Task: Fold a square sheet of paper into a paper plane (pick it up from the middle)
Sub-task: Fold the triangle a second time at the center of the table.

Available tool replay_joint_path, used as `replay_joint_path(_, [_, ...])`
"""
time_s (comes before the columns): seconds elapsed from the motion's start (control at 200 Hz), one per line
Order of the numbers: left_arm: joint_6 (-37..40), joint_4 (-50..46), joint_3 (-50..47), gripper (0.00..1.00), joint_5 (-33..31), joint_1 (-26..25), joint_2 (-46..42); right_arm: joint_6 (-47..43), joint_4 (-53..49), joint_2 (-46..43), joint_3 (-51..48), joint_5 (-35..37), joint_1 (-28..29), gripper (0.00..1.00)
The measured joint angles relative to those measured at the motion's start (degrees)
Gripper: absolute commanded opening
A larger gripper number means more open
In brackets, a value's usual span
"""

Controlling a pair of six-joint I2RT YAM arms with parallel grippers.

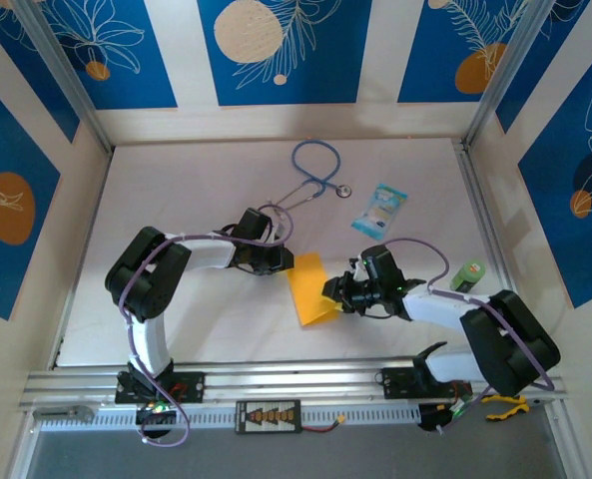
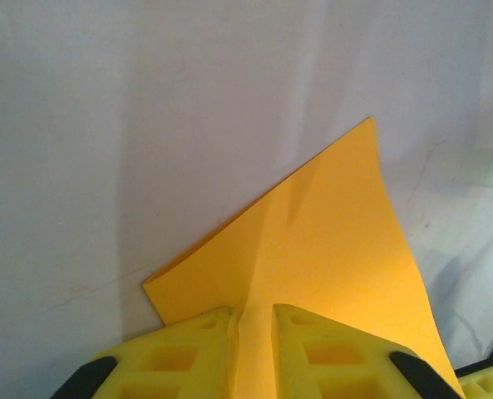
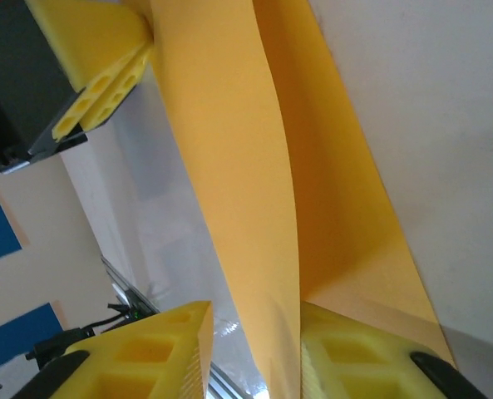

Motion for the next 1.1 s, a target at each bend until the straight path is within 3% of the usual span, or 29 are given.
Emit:
replay_joint_path(0.17, [0.1,0.6,0.0,0.29,0.8,0.0,-0.2,-2.8,-1.0,1.4,0.8,-1.3,-0.6,0.12])
replay_joint_path(0.26, [0.3,1.1,-0.2,0.38,0.8,0.0,-0.7,-3.3,-1.5,2.2,1.0,-1.5,-0.9,0.09])
replay_joint_path(0.495, [0.3,0.9,-1.4,0.41,-2.3,-0.1,-7.6,0.4,0.4,3.6,1.0,1.2,-0.7,0.02])
replay_joint_path(0.8, [-4.6,5.0,-5.1,0.35,-2.9,-0.1,-11.9,10.1,4.1,3.8,1.8,10.3,3.3,0.03])
replay_joint_path(1.101, [-7.0,7.1,-2.9,0.23,0.7,-1.2,-3.2,11.2,5.7,5.6,2.6,9.9,4.7,0.22])
